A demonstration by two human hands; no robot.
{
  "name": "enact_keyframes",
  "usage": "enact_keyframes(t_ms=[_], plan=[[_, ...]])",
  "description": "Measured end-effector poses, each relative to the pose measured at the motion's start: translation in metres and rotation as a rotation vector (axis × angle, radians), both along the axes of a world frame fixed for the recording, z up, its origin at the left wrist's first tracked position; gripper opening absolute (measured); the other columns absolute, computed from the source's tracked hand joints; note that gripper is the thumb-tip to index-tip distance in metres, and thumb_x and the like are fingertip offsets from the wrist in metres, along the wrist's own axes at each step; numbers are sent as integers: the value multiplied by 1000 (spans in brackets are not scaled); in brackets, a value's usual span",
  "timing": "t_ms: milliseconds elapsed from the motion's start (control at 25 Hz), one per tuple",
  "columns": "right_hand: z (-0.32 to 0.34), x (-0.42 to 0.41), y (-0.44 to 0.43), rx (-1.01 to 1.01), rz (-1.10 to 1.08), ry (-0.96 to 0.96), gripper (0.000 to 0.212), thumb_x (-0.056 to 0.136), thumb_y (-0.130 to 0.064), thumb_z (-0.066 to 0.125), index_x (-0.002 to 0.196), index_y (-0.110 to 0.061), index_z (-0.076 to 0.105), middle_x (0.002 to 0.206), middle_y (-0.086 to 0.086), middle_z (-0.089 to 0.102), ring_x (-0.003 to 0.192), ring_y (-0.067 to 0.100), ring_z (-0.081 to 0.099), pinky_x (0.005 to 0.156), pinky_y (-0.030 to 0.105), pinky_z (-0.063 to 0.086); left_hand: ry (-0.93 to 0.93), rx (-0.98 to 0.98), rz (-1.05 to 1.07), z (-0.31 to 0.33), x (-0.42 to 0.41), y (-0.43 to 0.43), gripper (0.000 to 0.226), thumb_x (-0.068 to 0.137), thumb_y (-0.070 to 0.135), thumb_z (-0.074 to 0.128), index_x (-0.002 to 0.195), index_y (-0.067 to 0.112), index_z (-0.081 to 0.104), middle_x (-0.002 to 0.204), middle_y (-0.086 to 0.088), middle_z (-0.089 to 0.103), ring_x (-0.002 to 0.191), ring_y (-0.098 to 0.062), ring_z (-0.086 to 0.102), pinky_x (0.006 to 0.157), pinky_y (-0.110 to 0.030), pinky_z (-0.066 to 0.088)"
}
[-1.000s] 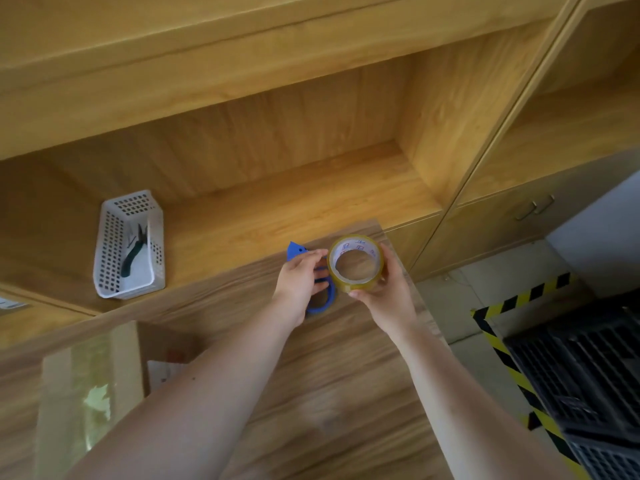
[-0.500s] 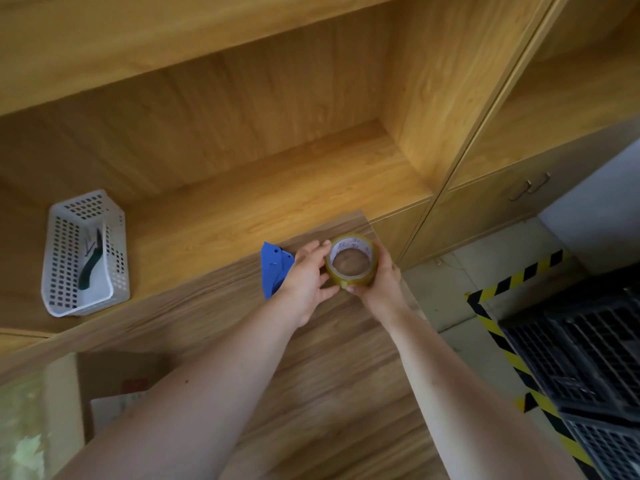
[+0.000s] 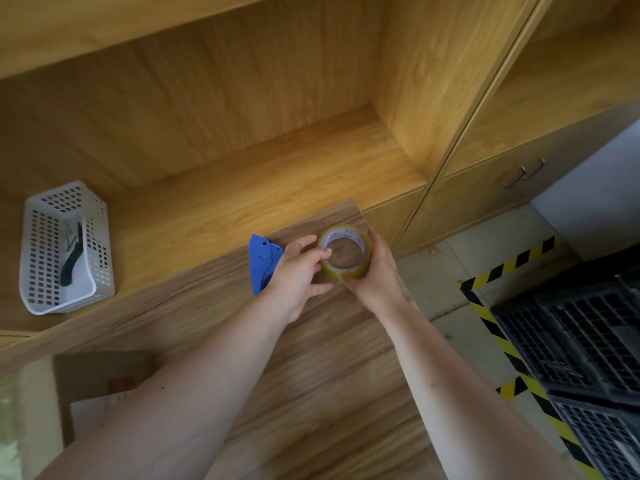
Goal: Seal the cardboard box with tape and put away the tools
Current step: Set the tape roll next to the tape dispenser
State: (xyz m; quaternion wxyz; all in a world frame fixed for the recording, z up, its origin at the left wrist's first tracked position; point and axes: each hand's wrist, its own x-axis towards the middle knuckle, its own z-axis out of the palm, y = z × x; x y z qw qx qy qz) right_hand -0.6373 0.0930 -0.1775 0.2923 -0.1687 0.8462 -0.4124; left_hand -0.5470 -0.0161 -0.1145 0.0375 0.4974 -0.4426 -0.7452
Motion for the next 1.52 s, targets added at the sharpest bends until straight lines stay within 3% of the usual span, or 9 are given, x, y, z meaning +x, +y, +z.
enact_keyframes(t_ms=[160, 280, 360, 480, 600, 760, 1040, 1200, 1520], plan=[[6, 4, 3, -37, 3, 33, 91, 73, -14, 81, 148, -20, 30, 160, 7, 22, 150, 21, 15, 110, 26, 18, 1, -17, 10, 2, 11, 0, 47, 91, 8, 60, 136, 20, 50, 130, -7, 52, 127, -26, 50, 90, -53, 55], [12, 12, 6, -97, -31, 22, 76, 74, -11, 80, 140, -22, 43, 157, 7, 27, 148, 20, 19, 115, 34, 30, -13, -22, -11, 6, 20, -3, 40, 92, 10, 60, 129, 24, 55, 126, -8, 60, 119, -23, 57, 88, -48, 57], [18, 17, 9, -149, -49, 34, 67, 74, -9, 80, 133, -21, 51, 145, -1, 41, 140, 17, 34, 110, 42, 40, -35, -66, -21, 12, 27, -7, 32, 92, 11, 59, 121, 27, 59, 122, -6, 64, 115, -20, 61, 87, -43, 58], [30, 25, 15, -164, -63, 109, 54, 74, -8, 78, 123, -18, 59, 119, -13, 50, 118, 12, 51, 101, 39, 47, -60, -121, -27, 23, 39, -8, 28, 93, 13, 58, 117, 27, 63, 121, -5, 67, 111, -21, 63, 86, -37, 56], [41, 35, 22, -117, -45, 98, 47, 78, -13, 76, 120, -22, 59, 117, -12, 56, 111, 13, 58, 91, 35, 52, -64, -122, -9, 33, 55, -6, 27, 93, 11, 57, 115, 25, 65, 118, -5, 68, 109, -23, 65, 91, -40, 55], [55, 54, 30, -86, 105, 182, 42, 82, -16, 73, 122, -22, 60, 117, -11, 64, 101, 7, 59, 85, 27, 50, -68, -155, -17, 39, 78, 1, 25, 92, 11, 55, 106, 27, 66, 111, -2, 72, 96, -18, 68, 91, -40, 54], [69, 99, 43, -89, 216, 118, 44, 81, -16, 74, 122, -23, 59, 104, -12, 65, 89, 6, 62, 87, 31, 53, -79, -180, -16, 50, 132, 24, 27, 93, 9, 51, 111, 23, 67, 104, -2, 73, 88, -17, 68, 87, -39, 55], [78, 126, 56, -127, 226, 124, 47, 80, -18, 75, 123, -26, 58, 118, -12, 63, 96, 7, 62, 88, 27, 53, -84, -201, 30, 59, 162, 38, 25, 92, 9, 55, 108, 23, 68, 107, -1, 71, 89, -17, 67, 85, -37, 55], [90, 195, 78, -155, 235, 96, 40, 81, -20, 75, 115, -31, 60, 117, -11, 63, 96, 5, 62, 83, 23, 52, -30, -211, 72, 82, 226, 59, 23, 91, 8, 57, 100, 27, 66, 110, -5, 70, 83, -14, 66, 85, -38, 56]])
